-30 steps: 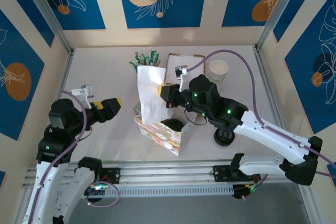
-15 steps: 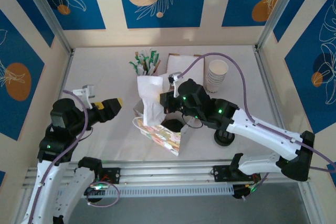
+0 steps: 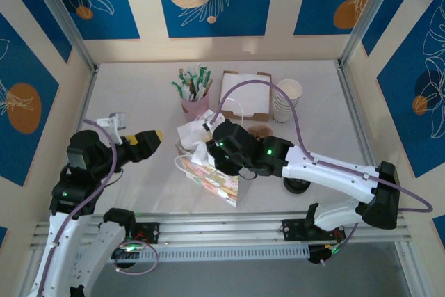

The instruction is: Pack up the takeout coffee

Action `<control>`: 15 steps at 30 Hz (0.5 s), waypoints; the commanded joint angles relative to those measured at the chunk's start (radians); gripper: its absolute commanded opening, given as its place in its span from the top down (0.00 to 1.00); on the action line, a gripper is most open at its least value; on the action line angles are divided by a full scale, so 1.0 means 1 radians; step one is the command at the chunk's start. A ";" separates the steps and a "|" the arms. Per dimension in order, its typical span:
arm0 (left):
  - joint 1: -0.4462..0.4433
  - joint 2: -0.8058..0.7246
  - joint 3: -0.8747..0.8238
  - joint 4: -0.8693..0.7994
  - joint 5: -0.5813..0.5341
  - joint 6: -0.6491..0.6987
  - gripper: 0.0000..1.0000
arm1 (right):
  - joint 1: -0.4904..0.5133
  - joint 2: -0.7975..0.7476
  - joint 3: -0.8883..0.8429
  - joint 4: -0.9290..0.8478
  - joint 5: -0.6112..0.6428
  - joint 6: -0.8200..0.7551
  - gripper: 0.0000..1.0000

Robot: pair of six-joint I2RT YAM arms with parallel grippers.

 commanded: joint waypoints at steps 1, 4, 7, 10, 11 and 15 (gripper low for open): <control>-0.010 0.005 -0.010 0.011 0.004 -0.003 0.12 | 0.006 -0.007 0.021 -0.023 0.010 -0.072 0.98; -0.010 0.006 -0.010 0.011 0.005 -0.002 0.12 | 0.006 -0.005 0.016 -0.028 0.011 -0.106 0.93; -0.009 0.008 -0.010 0.010 0.001 -0.001 0.12 | 0.006 -0.009 0.023 -0.035 0.014 -0.120 0.89; -0.010 0.010 -0.010 0.013 -0.002 0.000 0.12 | 0.006 -0.016 0.035 -0.031 0.006 -0.134 0.82; -0.009 0.012 -0.009 0.013 -0.001 0.000 0.12 | 0.007 -0.018 0.044 -0.030 0.005 -0.137 0.79; -0.010 0.017 -0.004 0.012 -0.004 0.005 0.12 | 0.014 -0.042 0.075 -0.027 -0.012 -0.156 0.67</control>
